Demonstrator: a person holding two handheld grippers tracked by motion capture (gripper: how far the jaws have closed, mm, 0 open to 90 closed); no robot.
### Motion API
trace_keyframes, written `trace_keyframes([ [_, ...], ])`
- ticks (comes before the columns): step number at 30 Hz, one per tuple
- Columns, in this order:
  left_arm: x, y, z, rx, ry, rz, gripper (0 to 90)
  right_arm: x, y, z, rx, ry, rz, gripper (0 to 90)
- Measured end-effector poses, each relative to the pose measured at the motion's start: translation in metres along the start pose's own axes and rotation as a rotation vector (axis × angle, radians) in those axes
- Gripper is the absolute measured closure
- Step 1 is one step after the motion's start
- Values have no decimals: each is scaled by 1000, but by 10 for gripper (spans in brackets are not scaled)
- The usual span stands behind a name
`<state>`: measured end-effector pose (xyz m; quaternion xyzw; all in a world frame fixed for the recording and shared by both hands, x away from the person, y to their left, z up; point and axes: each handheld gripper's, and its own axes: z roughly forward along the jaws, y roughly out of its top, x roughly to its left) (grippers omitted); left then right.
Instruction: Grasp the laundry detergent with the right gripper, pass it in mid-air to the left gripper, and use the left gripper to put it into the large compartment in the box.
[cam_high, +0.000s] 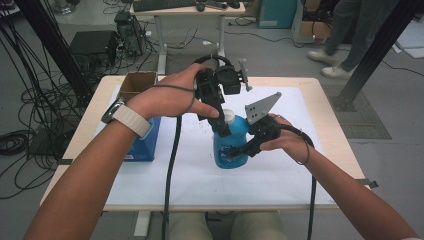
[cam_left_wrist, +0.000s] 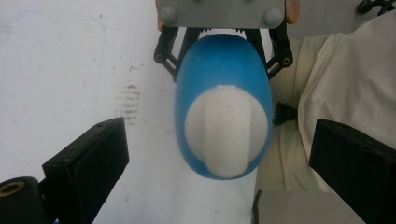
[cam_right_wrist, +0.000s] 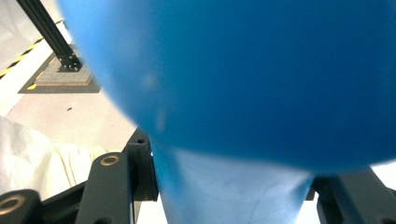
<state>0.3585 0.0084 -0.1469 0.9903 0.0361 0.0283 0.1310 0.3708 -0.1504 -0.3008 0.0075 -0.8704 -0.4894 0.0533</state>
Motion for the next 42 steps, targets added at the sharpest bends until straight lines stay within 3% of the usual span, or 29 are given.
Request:
trace_keyframes([
  [42,2,1,6,16,-2,-7,57,-1,-2,0,15,-8,23,429],
])
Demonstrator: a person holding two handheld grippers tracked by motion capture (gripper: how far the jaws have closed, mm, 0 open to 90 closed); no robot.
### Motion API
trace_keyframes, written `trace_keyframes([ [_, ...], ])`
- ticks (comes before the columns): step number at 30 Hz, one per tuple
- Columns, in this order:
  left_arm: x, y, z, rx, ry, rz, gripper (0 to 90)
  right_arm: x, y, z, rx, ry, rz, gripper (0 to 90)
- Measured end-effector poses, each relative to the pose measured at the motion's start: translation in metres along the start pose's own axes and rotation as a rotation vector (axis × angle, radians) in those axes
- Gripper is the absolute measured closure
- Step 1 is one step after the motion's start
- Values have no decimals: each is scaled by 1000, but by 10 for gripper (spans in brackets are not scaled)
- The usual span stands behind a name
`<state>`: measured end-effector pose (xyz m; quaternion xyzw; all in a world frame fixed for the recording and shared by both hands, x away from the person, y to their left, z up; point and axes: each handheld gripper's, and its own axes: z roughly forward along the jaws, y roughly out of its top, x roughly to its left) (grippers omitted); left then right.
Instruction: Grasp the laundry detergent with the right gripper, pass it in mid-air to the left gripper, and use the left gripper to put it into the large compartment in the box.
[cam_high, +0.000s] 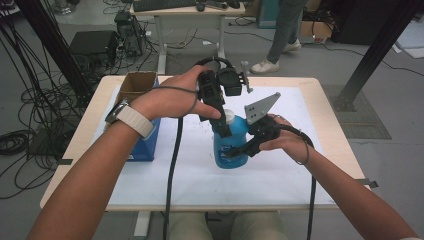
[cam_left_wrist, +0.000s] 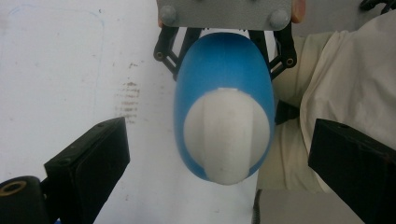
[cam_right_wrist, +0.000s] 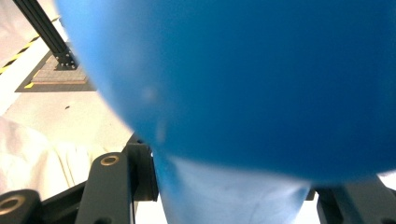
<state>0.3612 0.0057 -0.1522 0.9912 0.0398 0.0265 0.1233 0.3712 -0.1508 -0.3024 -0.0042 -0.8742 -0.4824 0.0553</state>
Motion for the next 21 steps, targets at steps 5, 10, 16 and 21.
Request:
trace_keyframes([
  [5,0,0,0,-3,2,1,57,0,0,0,1,0,1,429],
  [10,0,0,0,-3,2,-1,57,-1,0,0,3,1,4,429],
  [16,0,-1,0,-2,0,-2,57,-1,0,0,2,0,1,429],
  [21,0,-1,0,-3,1,-4,57,-1,0,1,2,1,2,429],
])
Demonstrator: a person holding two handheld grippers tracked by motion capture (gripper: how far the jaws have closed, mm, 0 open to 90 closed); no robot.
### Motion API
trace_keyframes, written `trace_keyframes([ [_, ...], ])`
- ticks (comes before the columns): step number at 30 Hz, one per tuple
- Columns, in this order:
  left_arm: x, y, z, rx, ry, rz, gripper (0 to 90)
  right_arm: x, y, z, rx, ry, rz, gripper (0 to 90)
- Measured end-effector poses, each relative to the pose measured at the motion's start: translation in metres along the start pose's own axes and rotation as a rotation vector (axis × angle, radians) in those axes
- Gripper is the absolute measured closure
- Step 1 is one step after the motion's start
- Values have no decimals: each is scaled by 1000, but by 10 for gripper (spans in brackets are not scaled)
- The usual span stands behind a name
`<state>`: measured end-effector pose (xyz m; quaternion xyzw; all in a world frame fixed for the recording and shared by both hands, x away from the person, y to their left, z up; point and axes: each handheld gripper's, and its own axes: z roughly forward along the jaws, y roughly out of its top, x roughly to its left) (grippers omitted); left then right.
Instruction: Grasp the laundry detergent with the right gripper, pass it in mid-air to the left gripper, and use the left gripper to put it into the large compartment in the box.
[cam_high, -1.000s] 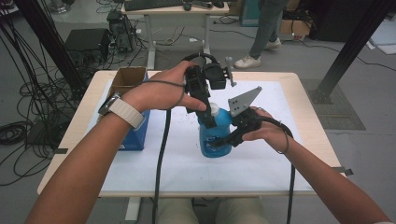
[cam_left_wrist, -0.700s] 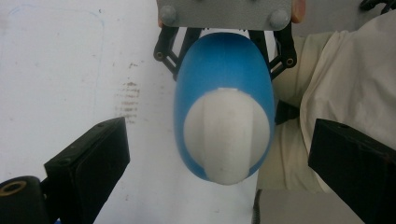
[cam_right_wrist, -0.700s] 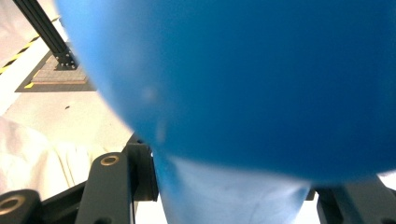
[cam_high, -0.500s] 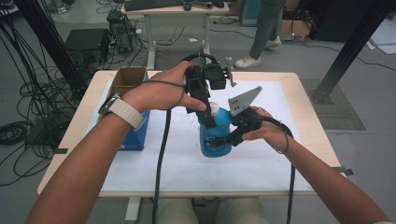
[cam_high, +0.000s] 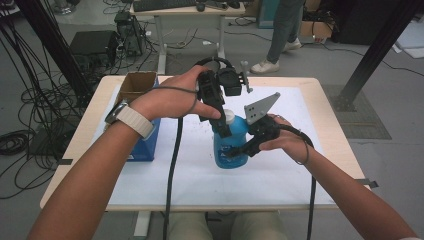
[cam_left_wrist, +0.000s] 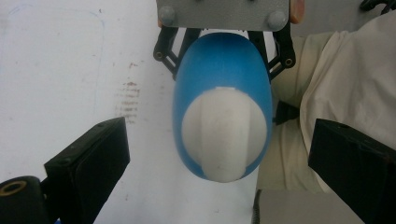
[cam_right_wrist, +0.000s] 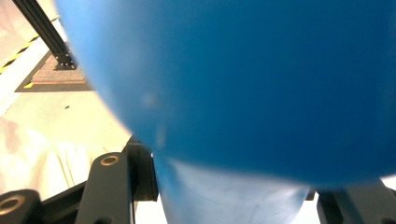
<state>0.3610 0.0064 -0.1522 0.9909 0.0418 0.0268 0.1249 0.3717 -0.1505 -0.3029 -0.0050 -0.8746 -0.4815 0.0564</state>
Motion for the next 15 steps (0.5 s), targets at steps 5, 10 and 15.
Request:
trace_keyframes([
  [5,0,0,0,-2,1,2,57,0,0,0,0,-1,0,429],
  [10,0,0,0,-1,2,2,57,0,0,0,0,0,3,428],
  [15,0,0,0,-2,2,0,57,0,0,0,1,-1,5,429],
])
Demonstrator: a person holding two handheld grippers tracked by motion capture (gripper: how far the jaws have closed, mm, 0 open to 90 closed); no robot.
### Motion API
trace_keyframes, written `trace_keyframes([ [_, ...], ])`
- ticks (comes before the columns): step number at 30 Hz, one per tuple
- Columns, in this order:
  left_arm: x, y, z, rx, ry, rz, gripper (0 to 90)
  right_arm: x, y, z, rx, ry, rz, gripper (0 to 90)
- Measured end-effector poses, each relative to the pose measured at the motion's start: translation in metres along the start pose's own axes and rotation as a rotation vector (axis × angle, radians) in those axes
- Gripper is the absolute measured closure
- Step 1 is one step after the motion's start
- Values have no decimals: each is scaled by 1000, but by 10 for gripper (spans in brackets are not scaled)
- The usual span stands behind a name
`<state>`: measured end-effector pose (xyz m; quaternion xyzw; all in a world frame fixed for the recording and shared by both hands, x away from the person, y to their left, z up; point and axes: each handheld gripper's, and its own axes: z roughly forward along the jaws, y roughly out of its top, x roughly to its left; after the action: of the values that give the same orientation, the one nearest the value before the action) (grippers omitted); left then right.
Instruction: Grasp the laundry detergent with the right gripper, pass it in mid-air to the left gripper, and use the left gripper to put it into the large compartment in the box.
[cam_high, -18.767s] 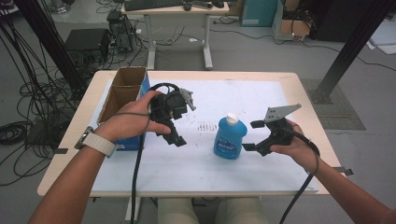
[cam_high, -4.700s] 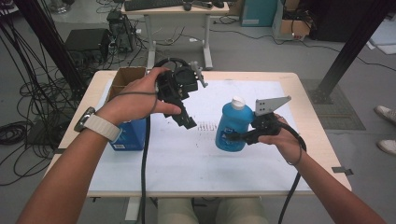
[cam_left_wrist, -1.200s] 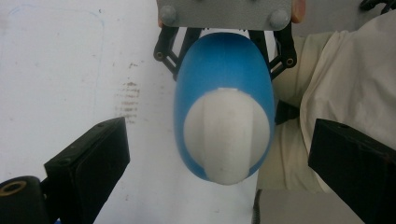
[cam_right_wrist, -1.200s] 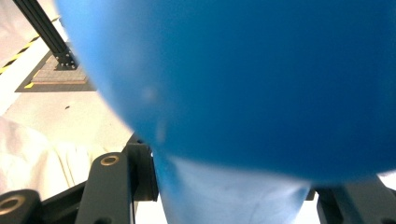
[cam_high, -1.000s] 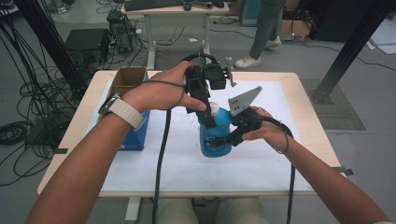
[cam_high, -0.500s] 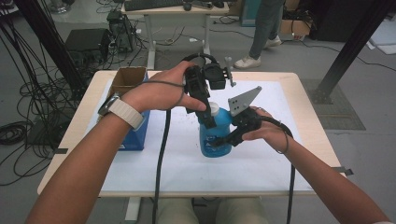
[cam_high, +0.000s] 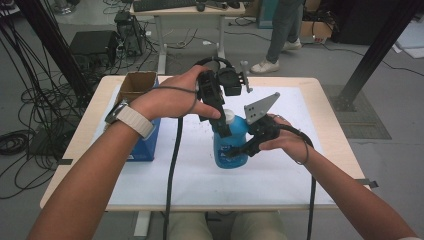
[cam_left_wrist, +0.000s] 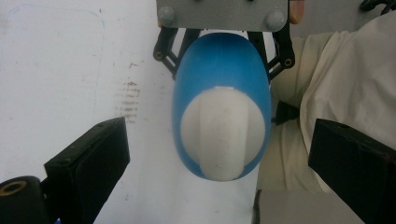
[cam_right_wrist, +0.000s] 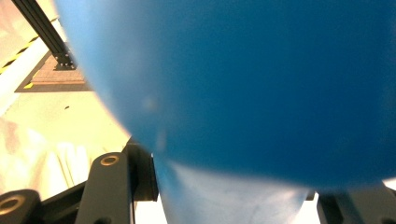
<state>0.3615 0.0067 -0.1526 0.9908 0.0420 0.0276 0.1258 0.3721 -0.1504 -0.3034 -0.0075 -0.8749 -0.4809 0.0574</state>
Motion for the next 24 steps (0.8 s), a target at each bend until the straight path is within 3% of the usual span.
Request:
trace_keyframes([
  [4,0,0,0,1,0,-1,57,-2,-1,0,-5,-2,-20,429],
  [24,0,0,0,-2,-1,-2,57,-3,-1,1,-5,-2,-19,429],
])
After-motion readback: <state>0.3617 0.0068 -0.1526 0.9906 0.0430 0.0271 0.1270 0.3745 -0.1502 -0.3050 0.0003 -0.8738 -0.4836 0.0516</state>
